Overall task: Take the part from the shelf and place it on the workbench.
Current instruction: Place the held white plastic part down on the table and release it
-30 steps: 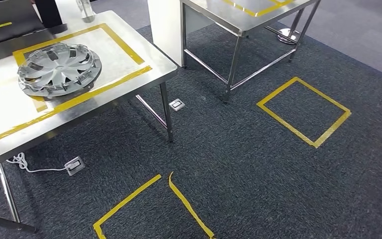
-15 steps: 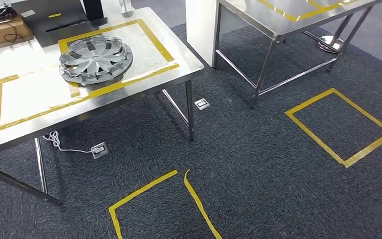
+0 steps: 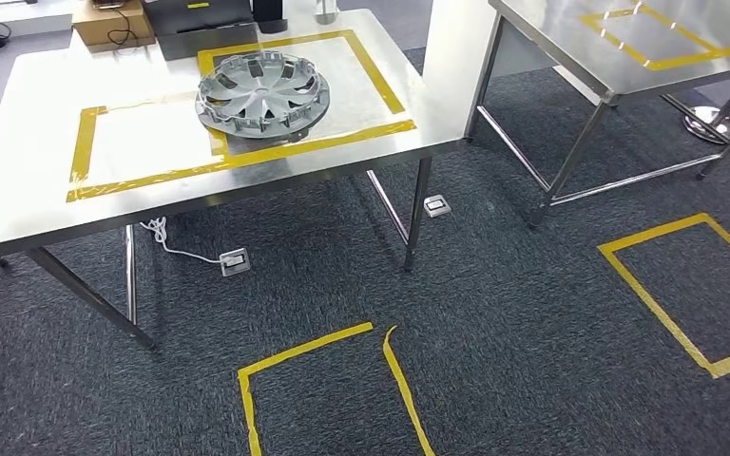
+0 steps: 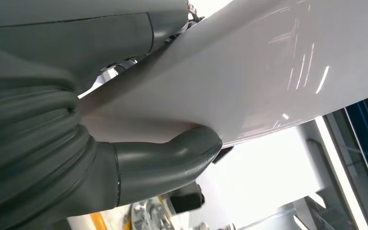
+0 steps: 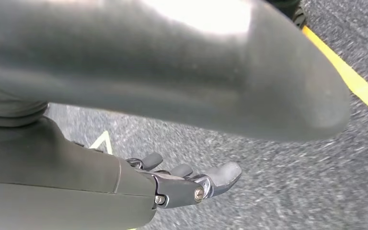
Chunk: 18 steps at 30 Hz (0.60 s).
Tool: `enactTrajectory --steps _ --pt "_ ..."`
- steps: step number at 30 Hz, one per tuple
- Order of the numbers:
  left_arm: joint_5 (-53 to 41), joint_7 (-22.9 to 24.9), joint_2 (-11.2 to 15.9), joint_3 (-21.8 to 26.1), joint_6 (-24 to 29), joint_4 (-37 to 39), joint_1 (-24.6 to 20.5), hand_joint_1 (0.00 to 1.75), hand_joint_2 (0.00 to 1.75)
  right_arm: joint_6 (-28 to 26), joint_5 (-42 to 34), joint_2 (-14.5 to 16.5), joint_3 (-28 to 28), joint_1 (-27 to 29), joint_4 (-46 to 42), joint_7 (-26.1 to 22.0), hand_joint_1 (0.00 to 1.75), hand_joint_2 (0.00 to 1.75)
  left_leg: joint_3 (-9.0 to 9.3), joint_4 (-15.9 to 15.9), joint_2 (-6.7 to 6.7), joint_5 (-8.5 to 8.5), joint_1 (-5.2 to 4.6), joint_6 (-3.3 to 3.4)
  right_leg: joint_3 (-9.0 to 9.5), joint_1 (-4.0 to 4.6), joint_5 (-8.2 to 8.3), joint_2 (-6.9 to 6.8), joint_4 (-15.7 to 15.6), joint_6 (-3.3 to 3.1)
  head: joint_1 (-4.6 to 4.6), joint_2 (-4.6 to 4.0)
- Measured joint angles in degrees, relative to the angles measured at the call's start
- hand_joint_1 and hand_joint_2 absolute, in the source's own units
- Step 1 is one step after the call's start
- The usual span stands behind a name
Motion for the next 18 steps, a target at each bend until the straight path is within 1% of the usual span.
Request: enactTrajectory --steps 1,2,3,4,5,6,7,8,9,10,11,12,13,14,15,16,17,18 --pt "-0.11 0.07 -0.03 0.16 0.16 -0.16 0.20 1.75 1.75 0.00 0.05 -0.03 -0.01 0.01 0.00 -0.03 0.00 0.00 -0.04 0.00 -0.55 0.11 -0.02 -0.22 1.85 0.04 1.45 1.15 -3.89 -0.27 -0.03 0.00" --pt "-0.24 0.18 -0.07 0.30 0.29 -0.33 0.31 1.75 1.75 -0.01 0.13 -0.06 -0.02 0.00 0.00 -0.03 0.00 0.00 -0.12 0.00 -1.09 0.24 -0.02 -0.48 3.17 0.09 2.36 2.09 -6.75 -0.47 -0.01 0.00" --pt "-0.40 0.40 -0.11 0.42 0.39 -0.50 0.39 1.75 1.75 -0.01 0.19 -0.08 -0.02 0.00 0.00 -0.01 0.00 0.00 -0.22 -0.04 -1.52 0.38 0.00 -0.80 3.84 0.16 2.64 2.71 -8.29 -0.60 -0.01 0.00" --pt "-0.59 0.65 -0.14 0.49 0.49 -0.63 0.48 1.75 1.75 -0.01 0.22 -0.10 -0.02 -0.01 0.00 0.00 0.00 0.00 -0.30 -0.15 -1.92 0.53 0.03 -1.15 3.91 0.29 2.54 2.60 -8.57 -0.69 0.00 0.00" --pt "-0.79 0.89 -0.10 0.56 0.58 -0.73 0.63 1.75 1.75 -0.02 0.23 -0.10 -0.03 -0.04 0.00 -0.02 0.00 0.00 -0.36 -0.36 -2.39 0.73 0.11 -1.58 3.94 0.32 2.76 2.11 -8.73 -0.94 0.05 0.00" --pt "-0.97 1.10 -0.04 0.66 0.69 -0.81 0.89 1.75 1.75 -0.02 0.19 -0.09 -0.05 -0.08 0.00 -0.05 0.00 0.00 -0.50 -0.32 -2.03 0.77 0.19 -1.91 4.00 0.28 3.01 1.62 -8.93 -1.29 0.03 0.00" --pt "-1.10 1.23 0.08 0.82 0.78 -0.88 1.08 1.75 1.75 -0.03 0.07 -0.09 -0.11 -0.09 0.00 -0.14 0.00 0.00 -0.88 0.24 -0.94 0.31 0.15 -2.17 4.03 0.23 3.27 1.20 -9.14 -1.72 -0.06 0.00" --pt "-1.17 1.32 0.19 0.98 0.85 -0.97 1.21 1.75 1.75 -0.04 -0.09 -0.08 -0.20 -0.09 0.00 -0.24 0.00 0.00 -1.71 1.91 0.56 -0.84 0.07 -2.37 4.02 0.16 3.54 0.73 -9.37 -2.13 -0.18 0.00" --pt "-1.19 1.42 0.24 1.11 0.90 -1.06 1.32 1.75 1.75 -0.07 -0.25 -0.07 -0.30 -0.03 0.00 -0.30 0.00 0.00 -2.97 4.75 2.29 -2.62 -0.01 -2.44 3.95 0.14 3.70 0.34 -9.48 -2.40 -0.30 0.00" --pt "-1.22 1.53 0.27 1.21 0.92 -1.16 1.40 1.75 1.75 -0.09 -0.37 -0.07 -0.39 0.07 0.00 -0.27 0.00 0.00 -4.50 8.30 3.37 -4.66 -0.09 -2.57 3.83 0.20 3.74 0.00 -9.47 -2.55 -0.40 0.00" --pt "-1.25 1.66 0.23 1.25 0.93 -1.25 1.57 1.75 1.75 -0.10 -0.42 -0.07 -0.44 0.16 0.00 -0.13 0.00 0.00 -5.92 11.85 3.80 -6.34 -0.07 -2.69 3.71 0.27 3.77 -0.40 -9.45 -2.62 -0.42 0.00" --pt "-1.28 1.81 0.20 1.26 0.94 -1.32 1.78 1.75 1.75 -0.09 -0.44 -0.07 -0.45 0.23 0.00 0.05 0.00 0.00 -6.67 14.11 3.92 -7.10 -0.06 -2.79 3.62 0.31 3.78 -0.77 -9.42 -2.64 -0.40 0.00" --pt "-1.32 1.93 0.18 1.28 0.94 -1.34 1.95 1.75 1.75 -0.04 -0.44 -0.06 -0.46 0.25 0.00 0.20 0.00 0.00 -6.48 14.52 3.97 -6.88 -0.06 -2.84 3.55 0.33 3.80 -1.14 -9.39 -2.64 -0.41 0.00" --pt "-1.34 2.02 0.17 1.33 0.94 -1.37 2.03 1.75 1.75 0.01 -0.44 -0.05 -0.48 0.25 0.00 0.27 0.00 0.00 -5.15 12.75 4.03 -5.75 -0.06 -2.85 3.53 0.33 3.79 -1.48 -9.34 -2.61 -0.41 0.00" --pt "-1.35 2.07 0.20 1.43 0.96 -1.44 2.06 1.75 1.75 0.08 -0.44 -0.05 -0.49 0.23 0.00 0.26 0.00 0.00 -2.90 9.20 4.19 -4.12 -0.06 -2.81 3.53 0.31 3.75 -1.76 -9.24 -2.51 -0.41 0.00" --pt "-1.35 2.07 0.23 1.58 0.97 -1.51 2.04 1.75 1.75 0.13 -0.44 -0.05 -0.49 0.21 0.00 0.18 0.00 0.00 -0.61 5.37 4.42 -3.04 -0.16 -2.65 3.49 0.39 3.65 -1.99 -9.07 -2.32 -0.42 0.00" --pt "-1.35 2.08 0.27 1.79 0.99 -1.63 2.06 1.75 1.75 0.14 -0.44 -0.05 -0.50 0.18 0.00 0.09 0.00 0.00 1.18 2.29 4.57 -2.26 -0.25 -2.31 3.41 0.49 3.55 -2.15 -8.86 -2.04 -0.39 0.00" --pt "-1.35 2.08 0.30 1.99 1.02 -1.75 2.11 1.75 1.75 0.15 -0.44 -0.05 -0.50 0.17 0.00 0.03 0.00 0.00 2.18 0.44 4.65 -2.02 -0.35 -1.96 3.32 0.59 3.50 -2.24 -8.71 -1.74 -0.38 0.00"
